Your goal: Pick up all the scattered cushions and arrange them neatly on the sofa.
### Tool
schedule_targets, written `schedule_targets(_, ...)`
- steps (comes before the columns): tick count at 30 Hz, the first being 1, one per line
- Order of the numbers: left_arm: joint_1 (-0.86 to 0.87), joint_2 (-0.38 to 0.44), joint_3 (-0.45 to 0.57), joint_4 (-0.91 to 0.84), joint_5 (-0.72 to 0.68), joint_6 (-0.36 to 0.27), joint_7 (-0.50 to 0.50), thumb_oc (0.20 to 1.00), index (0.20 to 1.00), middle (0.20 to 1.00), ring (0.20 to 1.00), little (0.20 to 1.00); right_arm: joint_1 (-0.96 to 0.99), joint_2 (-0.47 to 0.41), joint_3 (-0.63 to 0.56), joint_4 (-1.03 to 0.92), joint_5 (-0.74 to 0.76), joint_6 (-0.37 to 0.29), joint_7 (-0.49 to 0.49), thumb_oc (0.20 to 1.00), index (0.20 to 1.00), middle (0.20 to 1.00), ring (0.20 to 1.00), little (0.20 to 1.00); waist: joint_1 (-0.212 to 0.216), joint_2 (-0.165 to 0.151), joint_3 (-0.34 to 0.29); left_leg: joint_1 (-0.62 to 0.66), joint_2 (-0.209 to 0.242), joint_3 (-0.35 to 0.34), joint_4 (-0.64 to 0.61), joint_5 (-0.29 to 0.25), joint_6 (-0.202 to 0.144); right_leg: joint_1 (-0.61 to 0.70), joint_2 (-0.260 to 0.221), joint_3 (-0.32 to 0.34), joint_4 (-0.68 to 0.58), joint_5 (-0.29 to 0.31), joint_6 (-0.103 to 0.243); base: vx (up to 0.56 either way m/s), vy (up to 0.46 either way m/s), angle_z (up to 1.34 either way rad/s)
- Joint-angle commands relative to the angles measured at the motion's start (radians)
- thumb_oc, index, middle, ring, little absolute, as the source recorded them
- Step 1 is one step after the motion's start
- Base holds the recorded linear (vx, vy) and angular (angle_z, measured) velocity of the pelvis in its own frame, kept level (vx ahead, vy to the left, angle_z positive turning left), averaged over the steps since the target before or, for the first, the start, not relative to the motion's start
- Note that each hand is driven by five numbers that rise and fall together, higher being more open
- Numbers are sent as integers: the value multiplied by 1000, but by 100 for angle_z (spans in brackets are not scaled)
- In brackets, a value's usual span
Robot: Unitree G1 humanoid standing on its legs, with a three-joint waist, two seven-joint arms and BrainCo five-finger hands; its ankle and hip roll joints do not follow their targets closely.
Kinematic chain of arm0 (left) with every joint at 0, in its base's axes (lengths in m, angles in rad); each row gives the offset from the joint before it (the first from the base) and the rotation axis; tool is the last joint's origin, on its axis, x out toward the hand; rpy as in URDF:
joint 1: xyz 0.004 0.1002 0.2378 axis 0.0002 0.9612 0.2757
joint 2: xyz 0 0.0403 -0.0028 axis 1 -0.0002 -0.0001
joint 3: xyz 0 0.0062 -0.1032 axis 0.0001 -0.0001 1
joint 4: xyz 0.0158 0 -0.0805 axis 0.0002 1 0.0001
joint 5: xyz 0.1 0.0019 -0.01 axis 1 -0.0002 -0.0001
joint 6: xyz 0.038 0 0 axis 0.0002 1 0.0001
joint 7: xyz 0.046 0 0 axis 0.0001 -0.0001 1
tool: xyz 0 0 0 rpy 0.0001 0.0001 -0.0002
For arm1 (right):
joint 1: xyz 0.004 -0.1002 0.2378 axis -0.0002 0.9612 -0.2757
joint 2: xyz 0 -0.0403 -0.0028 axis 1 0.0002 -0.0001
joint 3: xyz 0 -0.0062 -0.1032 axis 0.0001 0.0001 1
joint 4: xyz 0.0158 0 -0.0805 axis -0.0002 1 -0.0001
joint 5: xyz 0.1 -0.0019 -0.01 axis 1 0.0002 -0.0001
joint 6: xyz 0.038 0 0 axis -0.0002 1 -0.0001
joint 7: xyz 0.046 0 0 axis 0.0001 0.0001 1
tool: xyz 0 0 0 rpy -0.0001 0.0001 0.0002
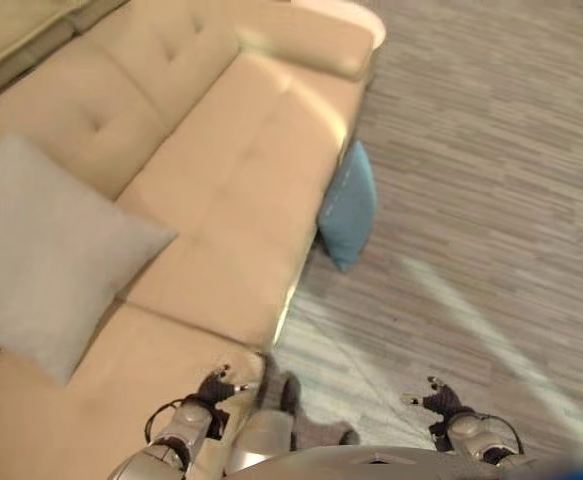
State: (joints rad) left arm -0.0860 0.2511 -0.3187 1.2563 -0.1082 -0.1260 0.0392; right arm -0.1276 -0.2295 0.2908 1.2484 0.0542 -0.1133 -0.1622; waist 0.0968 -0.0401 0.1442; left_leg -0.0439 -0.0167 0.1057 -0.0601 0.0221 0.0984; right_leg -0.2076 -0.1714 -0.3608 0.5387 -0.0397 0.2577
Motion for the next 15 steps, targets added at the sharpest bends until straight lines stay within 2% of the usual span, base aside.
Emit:
schedule_targets(1,-6,-9,3,43,12,-12,-9,1000,1000,1000,1000,1000,50,-6,9,-14,-18,21,-1,1000,1000,1000,1000,1000,24,-35,14,-1,-11,-70,-1,9,-109,50,17,-53,-313,115,-63,181,22,-22)
schedule_targets(3,5,-12,5,45,10,-13,-12,1000,1000,1000,1000,1000,61,-5,15,-13,-23,22,2,1000,1000,1000,1000,1000,27,-35,15,12,-5,-65,-4,2,-109,68,4,-62,-363,113,-73,236,-45,12)
schedule_targets(4,17,-18,6,53,15,-16,-13,1000,1000,1000,1000,1000,71,-4,24,-17,-30,26,8,1000,1000,1000,1000,1000,31,-33,15,21,9,-60,8,-22,-111,58,-38,-47,-454,138,-75,295,-137,6)
schedule_targets(5,24,-20,6,58,19,-16,-14,1000,1000,1000,1000,1000,76,-5,24,-14,-33,31,12,1000,1000,1000,1000,1000,30,-33,14,29,21,-62,13,-36,-111,43,-63,-33,-490,160,-72,306,-159,-17)
schedule_targets(7,25,-19,-2,62,24,-19,-10,1000,1000,1000,1000,1000,78,-6,27,-13,-34,30,13,1000,1000,1000,1000,1000,30,-48,14,43,27,-68,29,-67,-116,51,-78,-3,-557,195,-62,228,-119,-36)
schedule_targets(8,25,-19,-2,62,24,-19,-10,1000,1000,1000,1000,1000,78,-6,27,-13,-34,30,13,1000,1000,1000,1000,1000,30,-48,14,43,27,-68,29,-67,-116,51,-78,-3,-557,195,-62,347,-185,-21)
schedule_targets(9,23,-15,-6,67,28,-20,-6,1000,1000,1000,1000,1000,87,0,33,-6,-24,29,17,1000,1000,1000,1000,1000,24,-73,1,59,39,-62,31,-75,-133,80,-59,-10,-597,222,-53,320,-199,0)
schedule_targets(11,20,-15,-8,66,26,-20,-5,1000,1000,1000,1000,1000,88,-2,31,-7,-21,28,15,1000,1000,1000,1000,1000,23,-75,-3,66,50,-67,21,-68,-143,84,-47,-11,-604,225,-52,274,-204,10)
schedule_targets(15,-7,-29,-31,67,34,-19,6,1000,1000,1000,1000,1000,95,0,27,-4,4,22,3,1000,1000,1000,1000,1000,12,-81,-18,63,124,-88,-18,-28,-203,95,12,-49,-626,195,-66,238,-235,13)
